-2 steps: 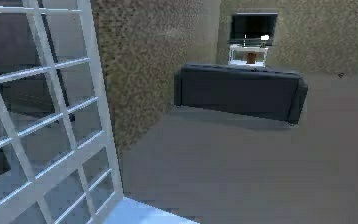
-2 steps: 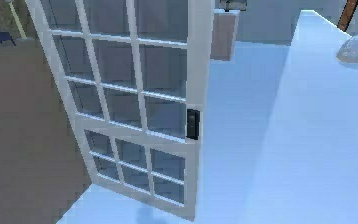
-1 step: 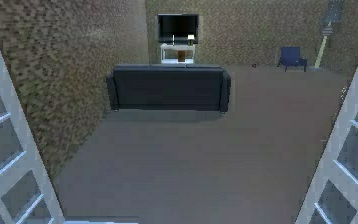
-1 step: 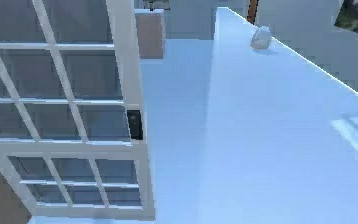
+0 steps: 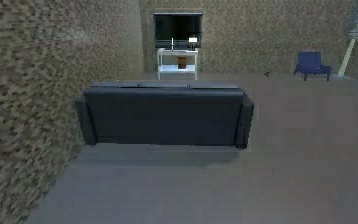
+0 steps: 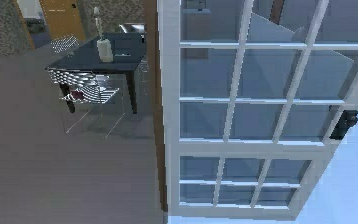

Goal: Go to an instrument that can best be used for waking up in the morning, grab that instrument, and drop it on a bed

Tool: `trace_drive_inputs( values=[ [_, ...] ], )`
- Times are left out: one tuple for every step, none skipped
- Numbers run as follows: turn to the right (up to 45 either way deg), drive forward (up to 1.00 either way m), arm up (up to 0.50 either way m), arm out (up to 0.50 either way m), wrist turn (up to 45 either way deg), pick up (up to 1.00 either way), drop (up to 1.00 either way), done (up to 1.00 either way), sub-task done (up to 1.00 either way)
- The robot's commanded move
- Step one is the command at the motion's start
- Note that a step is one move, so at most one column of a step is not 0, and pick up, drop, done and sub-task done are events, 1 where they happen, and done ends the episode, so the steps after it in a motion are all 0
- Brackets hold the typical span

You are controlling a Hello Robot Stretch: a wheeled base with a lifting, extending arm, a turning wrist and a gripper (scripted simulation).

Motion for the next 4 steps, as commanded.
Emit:
trace_drive_inputs(
  values=[
    [6.0, 0.00, 0.00, 0.00, 0.0, 0.00, 0.00, 0.00, 0.00],
    [0.0, 0.35, 0.00, 0.00, 0.0, 0.00, 0.00, 0.00, 0.00],
    [42.0, 0.00, 0.00, 0.00, 0.0, 0.00, 0.00, 0.00, 0.00],
    [0.0, 1.00, 0.00, 0.00, 0.0, 0.00, 0.00, 0.00, 0.00]
  ],
)
